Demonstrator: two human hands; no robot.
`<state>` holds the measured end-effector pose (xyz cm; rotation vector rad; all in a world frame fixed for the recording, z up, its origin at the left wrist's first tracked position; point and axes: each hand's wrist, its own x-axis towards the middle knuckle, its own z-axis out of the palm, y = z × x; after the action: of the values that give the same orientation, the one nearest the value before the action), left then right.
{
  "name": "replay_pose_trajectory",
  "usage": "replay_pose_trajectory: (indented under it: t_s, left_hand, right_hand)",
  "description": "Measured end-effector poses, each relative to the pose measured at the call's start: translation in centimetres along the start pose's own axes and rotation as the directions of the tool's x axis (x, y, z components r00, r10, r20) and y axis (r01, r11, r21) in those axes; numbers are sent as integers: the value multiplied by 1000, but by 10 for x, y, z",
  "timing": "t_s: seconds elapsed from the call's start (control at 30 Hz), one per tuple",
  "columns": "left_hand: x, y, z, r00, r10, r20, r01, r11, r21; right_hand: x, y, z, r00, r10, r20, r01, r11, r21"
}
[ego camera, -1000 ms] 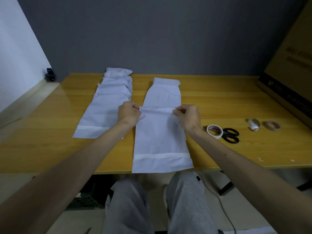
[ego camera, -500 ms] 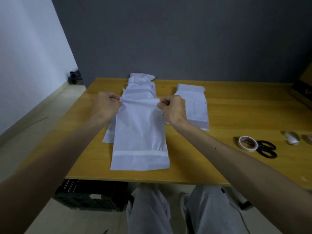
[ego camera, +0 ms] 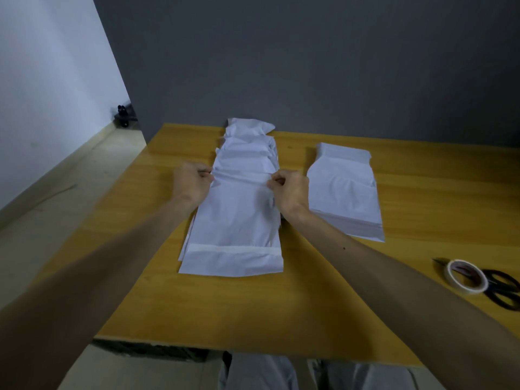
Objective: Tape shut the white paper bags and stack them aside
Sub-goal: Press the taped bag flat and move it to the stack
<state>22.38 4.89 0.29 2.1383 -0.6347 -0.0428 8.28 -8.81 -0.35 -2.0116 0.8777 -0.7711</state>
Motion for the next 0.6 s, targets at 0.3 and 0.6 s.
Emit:
replay_pose_trajectory:
  t_s: [0.3,0.6]
  left_hand:
    - [6,-12,11,994,-37,104,20,987,160]
    - [-34,48,27,958,206,201,-248,945,213]
  right_hand:
    - [8,10,-1,987,3,158,7,998,-62]
    - [-10,28,-66,975,-48,216,117,940,-321]
